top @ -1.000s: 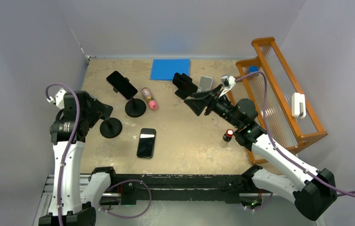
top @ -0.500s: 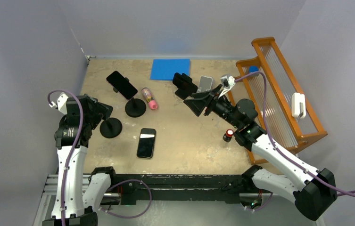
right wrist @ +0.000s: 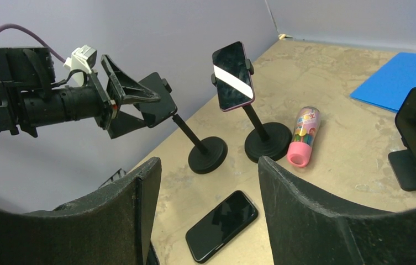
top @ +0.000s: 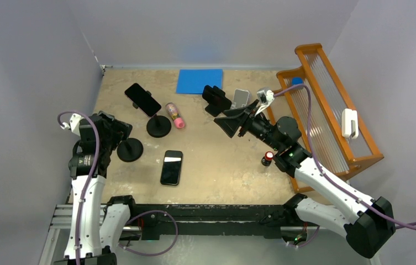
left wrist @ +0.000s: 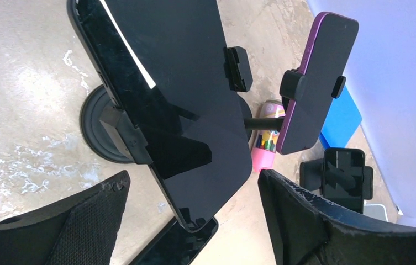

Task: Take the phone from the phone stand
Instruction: Pick up the phone stand with the phone at the center of the board.

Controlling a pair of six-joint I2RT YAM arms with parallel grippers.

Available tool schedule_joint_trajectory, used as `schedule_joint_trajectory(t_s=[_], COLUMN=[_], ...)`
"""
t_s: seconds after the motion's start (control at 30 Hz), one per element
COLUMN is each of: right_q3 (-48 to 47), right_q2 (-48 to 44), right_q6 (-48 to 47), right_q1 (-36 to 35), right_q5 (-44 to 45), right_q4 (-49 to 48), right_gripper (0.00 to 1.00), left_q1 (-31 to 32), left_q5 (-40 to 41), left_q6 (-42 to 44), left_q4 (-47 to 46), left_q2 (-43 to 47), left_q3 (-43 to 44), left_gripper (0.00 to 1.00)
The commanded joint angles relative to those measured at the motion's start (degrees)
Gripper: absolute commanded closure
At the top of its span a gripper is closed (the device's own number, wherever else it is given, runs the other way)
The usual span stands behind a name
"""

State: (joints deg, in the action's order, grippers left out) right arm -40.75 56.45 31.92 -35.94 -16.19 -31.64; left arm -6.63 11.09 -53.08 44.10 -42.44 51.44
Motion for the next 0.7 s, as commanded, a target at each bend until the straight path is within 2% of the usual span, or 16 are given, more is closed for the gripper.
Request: schedule_joint_trajectory(t_s=[0.0,0.27,0.67], right_q3=[-0.22,-0.73,-1.33], right_q2=[-1.26,-0.44,0.58], right_q6=[-0.97,-1.47,-2.38], right_q1=[-0.35,-1.32,-2.96], right_q5=[-0.04,0.10,0.94], right_q4=[-2.11,-1.31,-0.34], right_gripper=[0.33,0.33,0.33], left_q1=[-0.57,-0.66,-0.66], left_q5=[-3.00,-5.12,-7.19], left_q6=[-1.55,-3.41,-6.95], left_q4=[-5.81,-12.87,-25.56], left_q2=[1.17,6.19,12.91], left_q3=[-1.75,-9.73,-19.07], left_gripper=[0.17,0.22,0.34])
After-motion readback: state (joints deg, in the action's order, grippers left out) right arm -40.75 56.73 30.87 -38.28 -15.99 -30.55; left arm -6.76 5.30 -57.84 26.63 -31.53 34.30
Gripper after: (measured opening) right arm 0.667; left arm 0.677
